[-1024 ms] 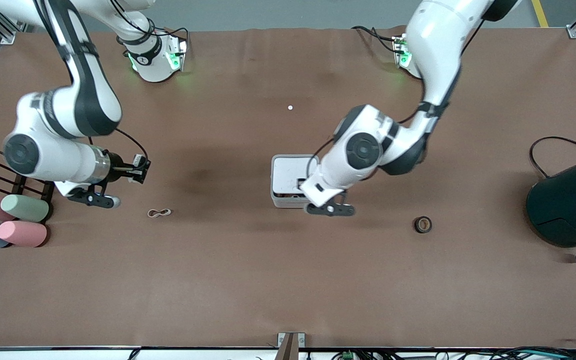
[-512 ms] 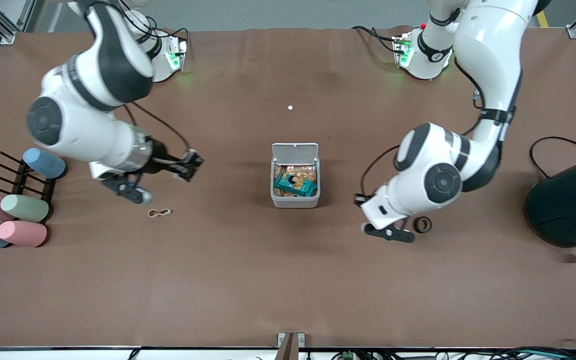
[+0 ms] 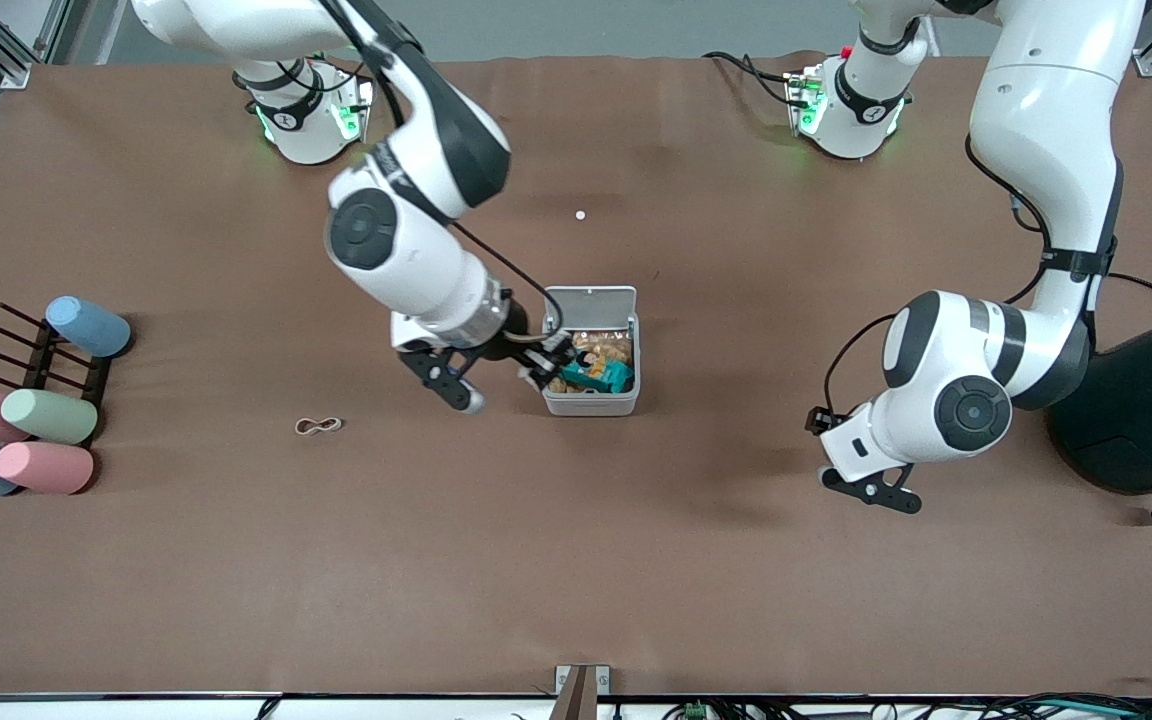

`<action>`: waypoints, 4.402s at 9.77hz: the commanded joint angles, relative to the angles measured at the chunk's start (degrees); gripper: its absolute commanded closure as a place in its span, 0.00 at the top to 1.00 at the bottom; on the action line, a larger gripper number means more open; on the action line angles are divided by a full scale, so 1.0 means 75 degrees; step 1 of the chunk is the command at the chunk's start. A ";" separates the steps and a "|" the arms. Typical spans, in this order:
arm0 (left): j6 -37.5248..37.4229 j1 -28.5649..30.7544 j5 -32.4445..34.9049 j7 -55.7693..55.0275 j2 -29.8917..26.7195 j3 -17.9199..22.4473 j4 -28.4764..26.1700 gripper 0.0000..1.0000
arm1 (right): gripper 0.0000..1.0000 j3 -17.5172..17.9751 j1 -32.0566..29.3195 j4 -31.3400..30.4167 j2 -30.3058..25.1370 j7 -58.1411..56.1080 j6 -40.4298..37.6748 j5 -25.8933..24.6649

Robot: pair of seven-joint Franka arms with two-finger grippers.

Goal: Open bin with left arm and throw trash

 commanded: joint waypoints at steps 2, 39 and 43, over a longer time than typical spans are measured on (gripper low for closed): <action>0.1244 0.0311 0.0186 0.0276 0.0171 -0.0045 -0.0775 0.98 | 0.02 -0.0066 0.0326 0.0100 0.0366 0.0416 -0.0198 0.0065; 0.0418 -0.1132 0.1335 -0.6040 -0.0073 -0.2752 0.0242 1.00 | 0.74 -0.0851 -0.2954 -0.4272 0.0402 -0.1108 0.3470 -0.1482; -0.0905 0.0659 0.1194 -0.5513 -0.1395 -0.2846 0.0324 1.00 | 0.00 -0.0862 -0.2906 -0.4226 0.0285 -0.1143 0.2989 -0.1494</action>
